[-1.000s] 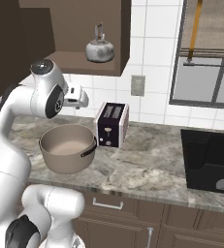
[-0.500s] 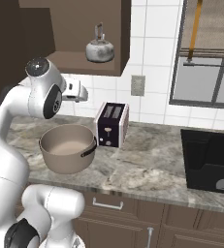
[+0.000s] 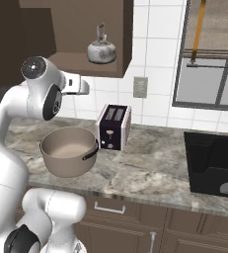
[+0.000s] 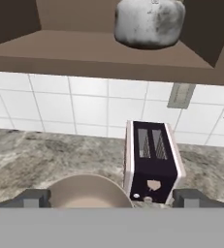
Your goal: Pick the kettle from the cabinet and place it on a stove burner. Then pick the pot from the counter and place it on another stove burner. Finally, turn both burners on.
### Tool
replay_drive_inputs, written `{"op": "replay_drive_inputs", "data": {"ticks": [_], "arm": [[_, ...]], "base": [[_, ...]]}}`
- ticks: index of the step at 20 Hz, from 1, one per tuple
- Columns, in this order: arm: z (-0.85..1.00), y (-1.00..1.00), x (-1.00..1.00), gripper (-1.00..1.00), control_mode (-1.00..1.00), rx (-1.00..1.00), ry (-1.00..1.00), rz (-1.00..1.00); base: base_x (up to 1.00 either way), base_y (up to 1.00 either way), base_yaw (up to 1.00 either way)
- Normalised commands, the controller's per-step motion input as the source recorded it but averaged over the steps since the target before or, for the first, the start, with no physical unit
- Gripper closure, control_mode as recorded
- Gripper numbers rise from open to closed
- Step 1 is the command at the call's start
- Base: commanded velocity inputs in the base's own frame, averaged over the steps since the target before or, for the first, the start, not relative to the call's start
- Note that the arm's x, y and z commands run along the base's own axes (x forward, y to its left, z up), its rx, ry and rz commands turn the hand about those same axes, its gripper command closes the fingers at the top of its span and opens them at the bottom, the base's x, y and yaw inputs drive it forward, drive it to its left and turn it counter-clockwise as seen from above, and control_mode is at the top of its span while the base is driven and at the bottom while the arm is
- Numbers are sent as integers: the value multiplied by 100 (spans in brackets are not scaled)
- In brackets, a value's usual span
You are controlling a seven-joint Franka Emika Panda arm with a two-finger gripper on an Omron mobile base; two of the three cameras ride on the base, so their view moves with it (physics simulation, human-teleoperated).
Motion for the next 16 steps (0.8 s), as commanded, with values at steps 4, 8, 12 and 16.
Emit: {"op": "replay_drive_inputs", "data": {"ticks": [4, 8, 12, 16], "arm": [[37, -3, 0, -100, -100, 0, -10, 0], [36, -3, 0, -100, -100, 0, -9, -1], [31, -1, 0, -100, -100, 0, -10, -1], [28, -1, 0, -100, -100, 0, -11, -1]], "base": [[0, 0, 0], [0, 0, 0], [0, 0, 0], [0, 0, 0]]}}
